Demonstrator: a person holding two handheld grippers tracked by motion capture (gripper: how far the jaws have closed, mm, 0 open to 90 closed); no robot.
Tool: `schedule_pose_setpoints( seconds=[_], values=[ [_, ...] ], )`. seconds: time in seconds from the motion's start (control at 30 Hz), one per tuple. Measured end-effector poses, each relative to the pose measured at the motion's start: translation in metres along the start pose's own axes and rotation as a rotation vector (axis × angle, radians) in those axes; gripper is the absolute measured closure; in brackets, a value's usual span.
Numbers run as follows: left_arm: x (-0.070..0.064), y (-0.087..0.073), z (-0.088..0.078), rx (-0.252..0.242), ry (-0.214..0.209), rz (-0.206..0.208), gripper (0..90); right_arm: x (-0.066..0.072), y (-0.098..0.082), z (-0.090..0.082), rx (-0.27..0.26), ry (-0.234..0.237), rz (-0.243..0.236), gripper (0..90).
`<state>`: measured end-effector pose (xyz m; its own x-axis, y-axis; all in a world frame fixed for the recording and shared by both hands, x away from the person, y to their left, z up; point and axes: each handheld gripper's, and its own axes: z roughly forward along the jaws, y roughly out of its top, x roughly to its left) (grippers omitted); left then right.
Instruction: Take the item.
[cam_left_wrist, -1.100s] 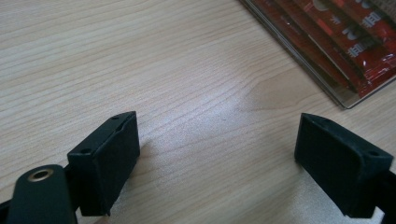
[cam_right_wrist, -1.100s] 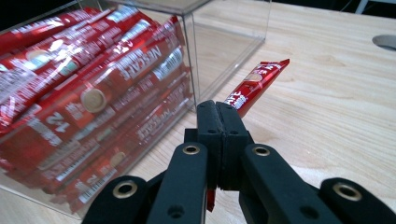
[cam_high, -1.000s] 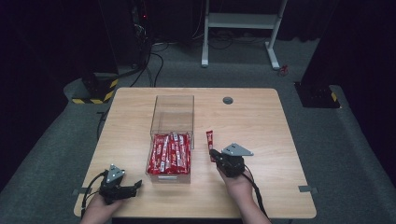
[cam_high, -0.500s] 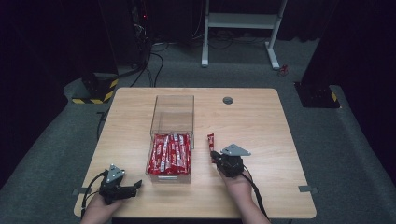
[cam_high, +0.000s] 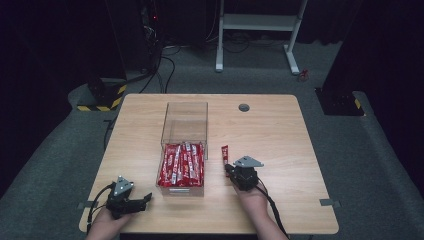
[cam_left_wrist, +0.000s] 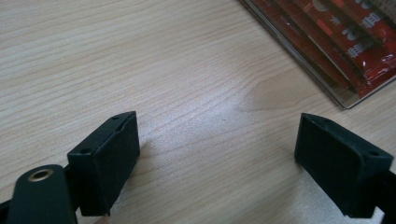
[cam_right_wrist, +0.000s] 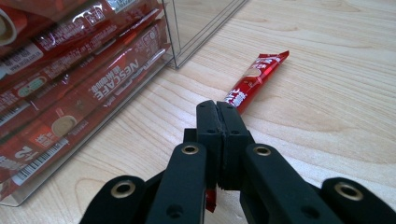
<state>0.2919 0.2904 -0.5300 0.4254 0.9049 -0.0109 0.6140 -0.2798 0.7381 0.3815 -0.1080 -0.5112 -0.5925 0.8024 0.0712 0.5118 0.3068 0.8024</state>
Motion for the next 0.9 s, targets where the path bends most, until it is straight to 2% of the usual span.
schedule_pose_setpoints(
  seconds=[0.3, 0.43, 0.9],
  values=[
    [0.0000, 0.0000, 0.0000, 0.000, 0.000, 0.000, 14.4, 0.0013, -0.0027, 0.0036, 0.019, -0.003, 0.004, 87.7],
    [0.0000, 0.0000, 0.0000, 0.000, 0.000, 0.000, 14.4, 0.0035, -0.0048, 0.0069, 0.028, -0.004, -0.009, 86.8],
    [0.0001, 0.0000, 0.0000, 0.000, 0.000, 0.001, 14.4, 0.0012, -0.0003, -0.0012, -0.011, -0.007, -0.005, 77.6]
  ],
)
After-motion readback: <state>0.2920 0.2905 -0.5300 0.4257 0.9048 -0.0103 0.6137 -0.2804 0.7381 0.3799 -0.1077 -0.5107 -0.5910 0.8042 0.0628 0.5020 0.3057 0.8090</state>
